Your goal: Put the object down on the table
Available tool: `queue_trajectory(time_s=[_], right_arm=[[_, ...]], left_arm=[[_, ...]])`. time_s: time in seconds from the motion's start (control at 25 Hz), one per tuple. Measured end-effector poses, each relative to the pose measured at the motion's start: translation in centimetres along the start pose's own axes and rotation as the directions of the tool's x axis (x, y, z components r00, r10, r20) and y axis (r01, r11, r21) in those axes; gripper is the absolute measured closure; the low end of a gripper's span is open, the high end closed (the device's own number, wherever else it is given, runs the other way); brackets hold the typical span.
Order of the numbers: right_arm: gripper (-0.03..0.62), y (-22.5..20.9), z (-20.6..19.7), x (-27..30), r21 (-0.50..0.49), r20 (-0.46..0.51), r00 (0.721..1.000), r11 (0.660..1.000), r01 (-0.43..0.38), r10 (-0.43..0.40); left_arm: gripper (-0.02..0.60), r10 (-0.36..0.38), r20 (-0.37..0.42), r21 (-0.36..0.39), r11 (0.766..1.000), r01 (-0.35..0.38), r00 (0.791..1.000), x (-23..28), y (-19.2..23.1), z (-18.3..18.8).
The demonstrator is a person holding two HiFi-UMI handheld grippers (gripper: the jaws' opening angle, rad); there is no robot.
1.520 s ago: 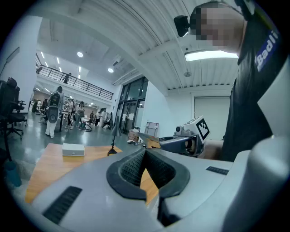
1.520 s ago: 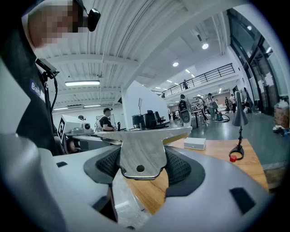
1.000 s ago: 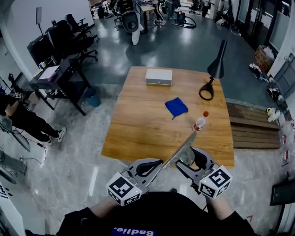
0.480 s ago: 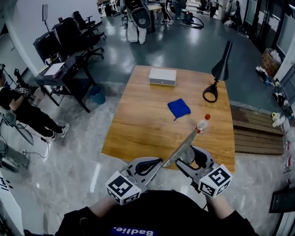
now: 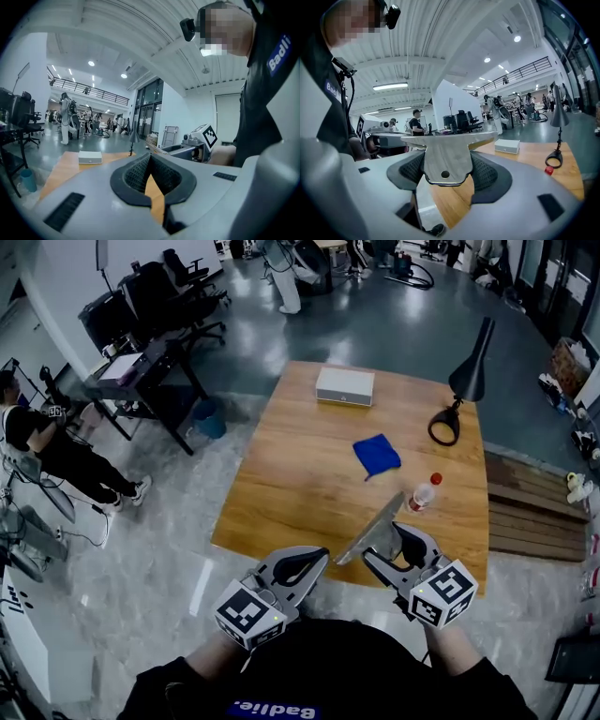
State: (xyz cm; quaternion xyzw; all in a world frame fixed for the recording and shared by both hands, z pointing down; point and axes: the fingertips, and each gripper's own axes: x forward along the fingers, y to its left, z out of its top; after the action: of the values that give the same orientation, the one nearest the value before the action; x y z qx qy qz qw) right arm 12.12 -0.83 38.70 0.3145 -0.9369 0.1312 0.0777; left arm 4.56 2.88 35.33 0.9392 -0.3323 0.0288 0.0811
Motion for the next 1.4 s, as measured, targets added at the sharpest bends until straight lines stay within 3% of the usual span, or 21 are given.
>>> queue_trajectory(time_s=[0.4,0.72,1.12,1.4], right_arm=[[0.302,-3.2,-1.2,9.3,0.024,-0.075,0.989,0.991,0.128,-0.126],[0.302,-4.9,-3.1,16.1,0.035,-0.160,0.968,0.979,0.202,-0.195],[0.301,-9.1,-8.7,18.6,0.040,-0.293,0.937,0.977,0.209,-0.188],[0.303,-12.3,-14.2,20.2,0.036,-0.388,0.904,0.978,0.207,-0.177]], left_arm=[[0.578,-0.095,-0.015,0.035,0.995,0.096,0.995,-0.5,9.3,-0.7],[0.578,-0.204,-0.028,0.005,0.979,0.204,0.979,-1.2,14.4,-0.9],[0.578,-0.152,-0.026,-0.024,0.988,0.151,0.988,0.7,15.5,-0.5],[0.578,-0.098,-0.036,0.003,0.995,0.098,0.995,1.6,15.6,0.1]])
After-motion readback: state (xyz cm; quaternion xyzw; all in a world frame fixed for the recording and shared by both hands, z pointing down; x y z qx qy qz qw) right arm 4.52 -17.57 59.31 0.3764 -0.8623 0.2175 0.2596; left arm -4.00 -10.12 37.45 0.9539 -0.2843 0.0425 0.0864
